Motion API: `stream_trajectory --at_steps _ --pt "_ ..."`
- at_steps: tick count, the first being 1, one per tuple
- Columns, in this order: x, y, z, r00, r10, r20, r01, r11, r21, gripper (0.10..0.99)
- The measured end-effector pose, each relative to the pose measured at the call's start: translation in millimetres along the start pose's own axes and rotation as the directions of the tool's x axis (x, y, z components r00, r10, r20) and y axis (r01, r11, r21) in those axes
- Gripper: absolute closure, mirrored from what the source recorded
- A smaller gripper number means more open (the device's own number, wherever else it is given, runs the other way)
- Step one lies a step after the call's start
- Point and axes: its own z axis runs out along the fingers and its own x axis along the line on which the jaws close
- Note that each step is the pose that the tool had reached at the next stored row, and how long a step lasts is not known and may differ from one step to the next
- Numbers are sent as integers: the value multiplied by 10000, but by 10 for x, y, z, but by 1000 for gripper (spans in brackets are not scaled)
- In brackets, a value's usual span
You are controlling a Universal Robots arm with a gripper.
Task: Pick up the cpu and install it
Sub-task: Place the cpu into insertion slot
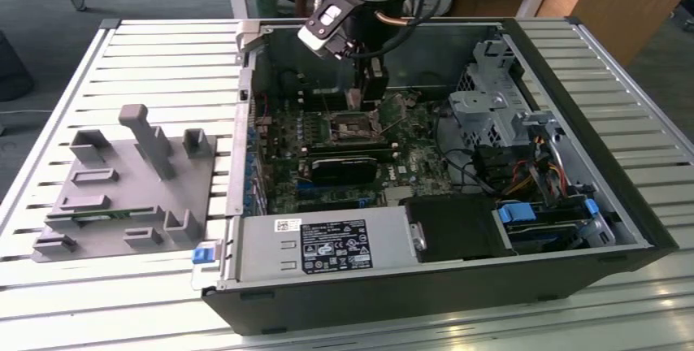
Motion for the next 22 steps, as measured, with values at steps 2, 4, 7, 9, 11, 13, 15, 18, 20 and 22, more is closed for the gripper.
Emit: stream_trajectory --at_steps 2,4,7,9,11,13,15,18,20,22 --pt "0 0 10 10000 0 0 0 10000 0 553" --pt "0 -1 20 10000 0 0 0 10000 0 553" --pt "0 -1 37 10000 0 1 0 10000 0 553" --pt "0 -1 51 10000 0 0 0 10000 -1 553" --pt "0 -2 61 10000 0 -1 0 10000 -1 553" --pt "0 -2 71 10000 0 0 0 10000 0 553" --pt "0 -2 81 10000 0 -1 0 10000 -1 553" --pt "0 -2 98 10000 0 0 0 10000 0 553" --pt "0 -3 114 10000 0 0 0 10000 0 553" --pt "0 -3 133 10000 0 -1 0 10000 0 553"
